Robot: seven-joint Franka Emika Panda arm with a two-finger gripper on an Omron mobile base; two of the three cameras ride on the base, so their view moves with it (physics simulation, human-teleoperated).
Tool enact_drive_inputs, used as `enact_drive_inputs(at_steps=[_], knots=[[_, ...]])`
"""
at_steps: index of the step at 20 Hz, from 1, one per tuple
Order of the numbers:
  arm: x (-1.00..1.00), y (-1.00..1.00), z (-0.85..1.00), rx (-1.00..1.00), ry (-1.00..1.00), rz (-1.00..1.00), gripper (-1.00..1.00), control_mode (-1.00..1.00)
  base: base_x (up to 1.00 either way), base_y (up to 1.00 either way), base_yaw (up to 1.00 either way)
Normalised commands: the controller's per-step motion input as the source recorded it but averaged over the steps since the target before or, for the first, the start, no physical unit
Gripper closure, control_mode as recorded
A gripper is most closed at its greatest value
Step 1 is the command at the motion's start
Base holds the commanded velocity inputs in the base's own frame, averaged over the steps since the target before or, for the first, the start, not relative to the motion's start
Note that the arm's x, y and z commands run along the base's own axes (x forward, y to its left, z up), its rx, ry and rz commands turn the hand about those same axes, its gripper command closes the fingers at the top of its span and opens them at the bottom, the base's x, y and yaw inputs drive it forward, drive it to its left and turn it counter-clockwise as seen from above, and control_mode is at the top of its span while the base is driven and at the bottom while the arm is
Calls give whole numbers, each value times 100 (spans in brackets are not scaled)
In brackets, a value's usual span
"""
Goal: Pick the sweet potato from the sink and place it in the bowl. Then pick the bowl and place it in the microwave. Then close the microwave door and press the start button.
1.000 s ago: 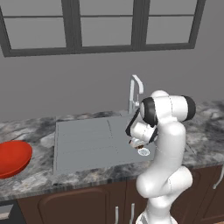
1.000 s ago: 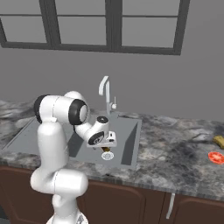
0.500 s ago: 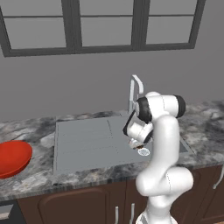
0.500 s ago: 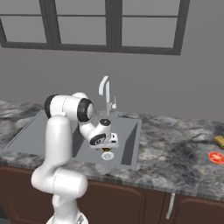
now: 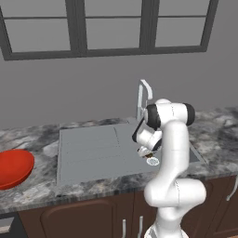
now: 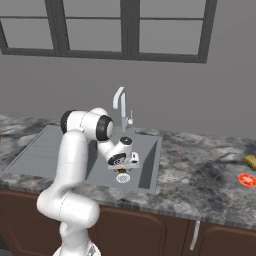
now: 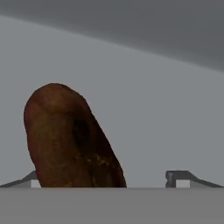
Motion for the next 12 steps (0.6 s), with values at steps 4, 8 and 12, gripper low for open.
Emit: enact_drive_inputs(at_steps=[4,8,12], knots=[[0,0,-2,0,0,0,100,-100,0,0,0],[-60,-1,56,0,-2,-3,100,-100,0,0,0],[-63,0,100,0,0,0,100,-100,0,0,0]])
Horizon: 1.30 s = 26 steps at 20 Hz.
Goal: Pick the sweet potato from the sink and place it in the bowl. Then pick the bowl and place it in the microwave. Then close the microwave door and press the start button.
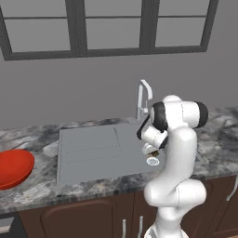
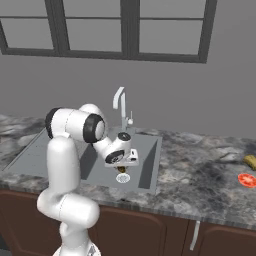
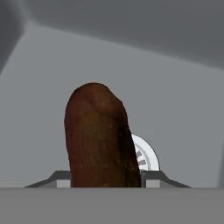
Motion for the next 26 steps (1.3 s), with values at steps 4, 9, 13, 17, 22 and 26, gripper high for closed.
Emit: enact_drive_inputs(at_steps=[4,9,13,17,22,26], knots=[[-76,0,100,-1,0,0,100,-100,0,0,0],[-74,8,100,-1,0,0,100,-100,0,0,0],[-37,33,100,-10,0,1,100,-100,0,0,0],[-31,38,100,-12,0,5,100,-100,0,0,0],[-73,37,100,-5,0,3,100,-100,0,0,0],[-90,23,100,0,0,6,100,-100,0,0,0]])
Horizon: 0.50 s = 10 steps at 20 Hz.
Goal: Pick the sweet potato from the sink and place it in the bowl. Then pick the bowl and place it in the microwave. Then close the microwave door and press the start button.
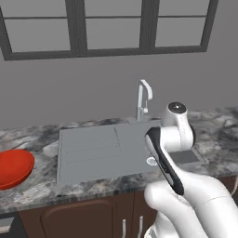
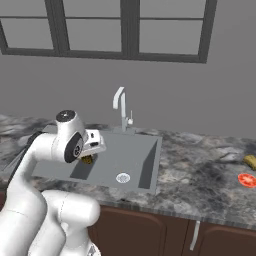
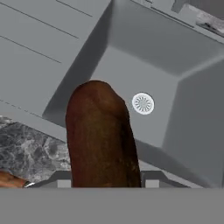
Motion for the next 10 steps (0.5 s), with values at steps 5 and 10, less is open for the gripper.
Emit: enact_drive_inputs(at_steps=[5,10], knots=[[-78,47,100,0,-10,18,100,-100,0,0,0],[-46,98,100,-5,-14,27,100,-100,0,0,0]])
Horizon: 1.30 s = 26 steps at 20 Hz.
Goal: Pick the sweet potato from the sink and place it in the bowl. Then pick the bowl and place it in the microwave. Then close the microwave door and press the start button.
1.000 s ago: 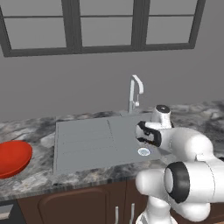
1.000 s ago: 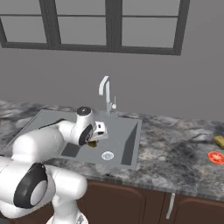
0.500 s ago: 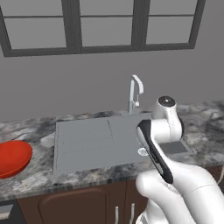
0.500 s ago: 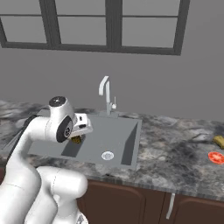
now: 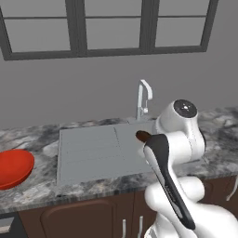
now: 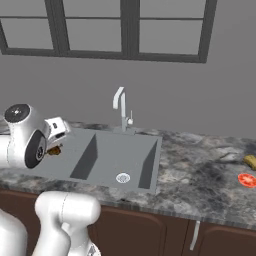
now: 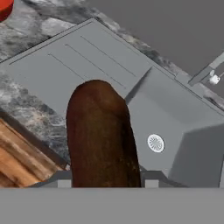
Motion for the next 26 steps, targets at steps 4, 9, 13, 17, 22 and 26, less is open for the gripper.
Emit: enact_drive_inputs(at_steps=[4,9,13,17,22,26], knots=[[-30,100,98,-6,-3,30,100,-100,0,0,0],[-40,100,54,-4,-4,35,100,-100,0,0,0],[0,100,8,-6,0,44,100,-100,0,0,0],[1,100,-14,-12,0,50,100,-100,0,0,0],[25,100,-20,-16,0,47,100,-100,0,0,0],[79,61,-44,-16,12,41,100,-100,0,0,0]])
